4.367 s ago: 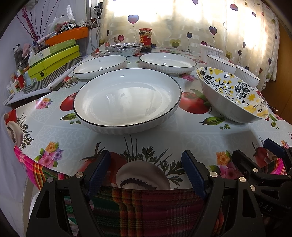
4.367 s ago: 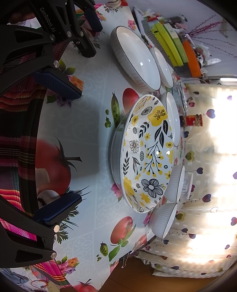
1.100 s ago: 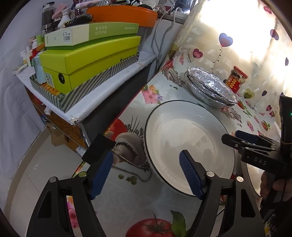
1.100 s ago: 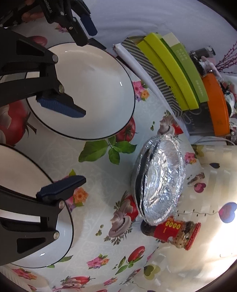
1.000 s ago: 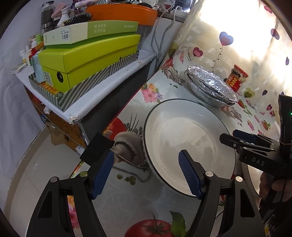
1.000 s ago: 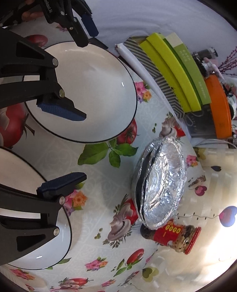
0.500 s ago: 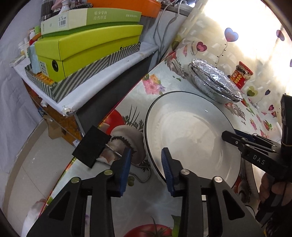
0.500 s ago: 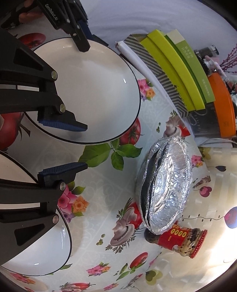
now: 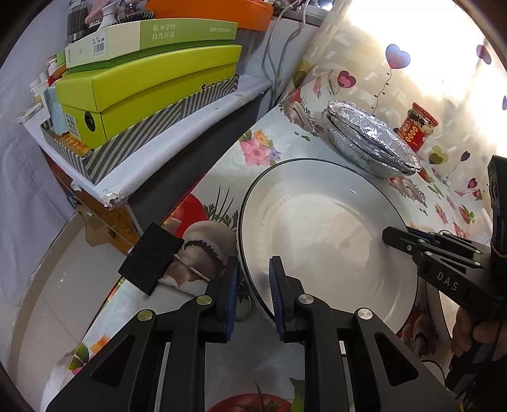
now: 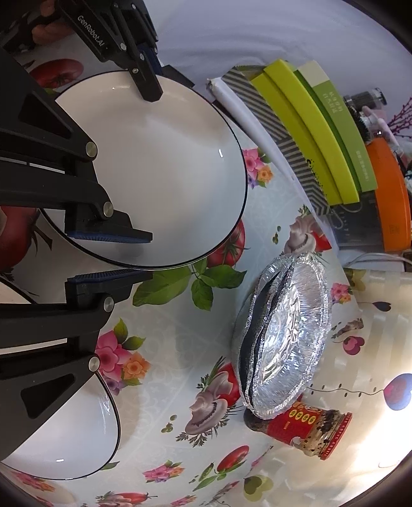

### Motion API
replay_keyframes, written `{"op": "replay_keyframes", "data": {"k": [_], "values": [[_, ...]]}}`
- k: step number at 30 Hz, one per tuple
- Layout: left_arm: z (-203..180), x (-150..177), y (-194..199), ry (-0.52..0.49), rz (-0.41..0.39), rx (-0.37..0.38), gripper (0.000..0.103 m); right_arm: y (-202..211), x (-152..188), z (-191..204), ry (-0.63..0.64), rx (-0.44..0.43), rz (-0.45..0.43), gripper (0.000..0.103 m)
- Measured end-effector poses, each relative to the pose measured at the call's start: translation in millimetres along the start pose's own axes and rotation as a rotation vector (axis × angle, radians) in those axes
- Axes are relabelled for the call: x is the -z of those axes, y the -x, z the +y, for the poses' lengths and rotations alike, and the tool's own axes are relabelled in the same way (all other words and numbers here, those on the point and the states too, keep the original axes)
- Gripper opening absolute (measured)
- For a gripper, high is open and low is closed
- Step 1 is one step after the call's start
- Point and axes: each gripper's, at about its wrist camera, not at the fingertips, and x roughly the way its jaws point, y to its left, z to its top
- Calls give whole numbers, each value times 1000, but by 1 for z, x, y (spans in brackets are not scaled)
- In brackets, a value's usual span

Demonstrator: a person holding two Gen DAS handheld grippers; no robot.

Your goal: Organize plates and bowls

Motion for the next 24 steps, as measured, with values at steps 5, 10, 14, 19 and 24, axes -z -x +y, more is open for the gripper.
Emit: {"op": "replay_keyframes", "data": {"k": [5, 10, 14, 19, 24], "values": [[-2, 2, 1, -6, 0, -4, 20, 2, 2, -1, -11, 2, 2, 16], [-4, 3, 5, -11, 1, 1, 20, 7, 5, 0, -12, 7, 5, 16], [-6, 3, 12, -16, -10, 0, 20, 14, 6, 2, -9, 4, -4, 16], [-6, 3, 24, -13, -22, 5, 20, 29, 6, 6, -2, 6, -16, 16], [-9, 4, 40, -17, -33, 16, 20, 46, 9, 7, -17, 1, -23, 16]]}}
